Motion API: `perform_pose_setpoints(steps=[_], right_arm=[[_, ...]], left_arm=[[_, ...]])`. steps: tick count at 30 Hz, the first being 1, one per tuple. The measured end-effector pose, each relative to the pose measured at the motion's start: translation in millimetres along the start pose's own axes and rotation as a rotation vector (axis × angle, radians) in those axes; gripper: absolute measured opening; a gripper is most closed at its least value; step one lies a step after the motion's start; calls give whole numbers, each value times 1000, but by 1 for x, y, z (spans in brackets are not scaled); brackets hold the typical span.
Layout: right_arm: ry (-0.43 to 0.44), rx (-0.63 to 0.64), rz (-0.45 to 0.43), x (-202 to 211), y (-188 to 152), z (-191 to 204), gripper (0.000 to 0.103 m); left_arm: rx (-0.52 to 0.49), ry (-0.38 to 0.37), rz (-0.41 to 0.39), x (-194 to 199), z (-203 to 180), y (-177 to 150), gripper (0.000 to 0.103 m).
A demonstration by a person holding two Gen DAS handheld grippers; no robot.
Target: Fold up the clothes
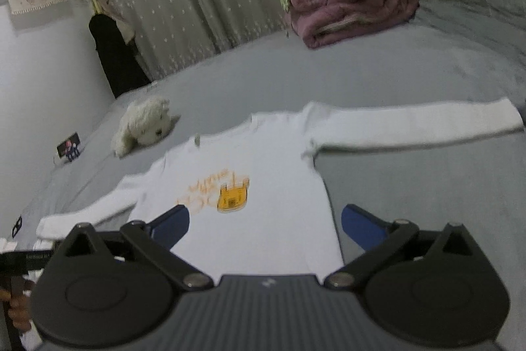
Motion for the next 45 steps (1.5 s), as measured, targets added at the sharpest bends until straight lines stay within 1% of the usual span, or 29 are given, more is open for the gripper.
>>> perform_pose_setpoints(steps=[3, 5, 6, 8, 9, 11, 13, 15, 16, 19, 22, 27, 30, 31, 32, 35, 38, 41, 42, 45], right_arm=[[-58, 41, -64, -3, 19, -6, 103], [-95, 63, -99, -5, 31, -10, 103], [-110, 59, -94, -6, 36, -15, 103], [-138, 39, -91, -9, 47, -26, 103], [-149, 44, -98, -9, 54, -30, 103], [-171, 54, -110, -9, 68, -38, 103], [-192, 65, -122, -9, 82, -46, 103], [-211, 85, -128, -14, 94, -54, 103], [-220, 95, -131, -16, 99, -57, 103], [-245, 96, -124, -31, 108, -72, 103], [-272, 94, -107, -44, 108, -87, 103], [-275, 86, -83, -54, 107, -108, 103], [-277, 49, -53, -59, 106, -125, 103], [-280, 23, -39, -61, 105, -133, 103], [-276, 1, -32, -63, 105, -138, 103], [-263, -65, -11, -70, 103, -155, 102], [-263, -128, 9, -76, 100, -174, 102], [-278, -189, 26, -82, 97, -194, 102], [-283, -209, 32, -83, 96, -200, 102], [-298, -270, 50, -89, 93, -220, 102]], left_arm=[[23, -36, -18, -6, -7, 10, 61], [31, -44, -35, -10, -12, 18, 70], [34, -46, -45, -12, -14, 22, 73], [40, -50, -62, -16, -17, 29, 83], [44, -51, -71, -17, -19, 32, 85], [70, -55, -94, -21, -17, 36, 97], [97, -58, -118, -24, -15, 40, 103], [123, -60, -140, -27, -13, 44, 103], [126, -50, -135, -31, -11, 45, 103], [114, 13, -116, -44, -7, 48, 103], [135, 32, -95, -55, -5, 49, 103], [178, -44, -61, -67, -11, 51, 103], [186, -159, -22, -69, -19, 52, 103], [192, -186, -18, -69, -21, 53, 103], [200, -188, -19, -69, -21, 54, 103], [208, -141, -16, -72, -19, 53, 103], [210, -112, -3, -80, -16, 50, 103], [224, -24, -4, -84, -5, 48, 103], [222, -6, -4, -84, -2, 48, 103], [206, -7, -35, -84, 2, 50, 103]])
Point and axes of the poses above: each gripper's, at about its wrist camera, not at the fingertips, and x roughly against the way its jaws point, z to its left, y to its top, the point moved 9 cm from there along -x, roughly the way its jaws point, and after that the axes turned 2 degrees about y, right-handed, at the moved point
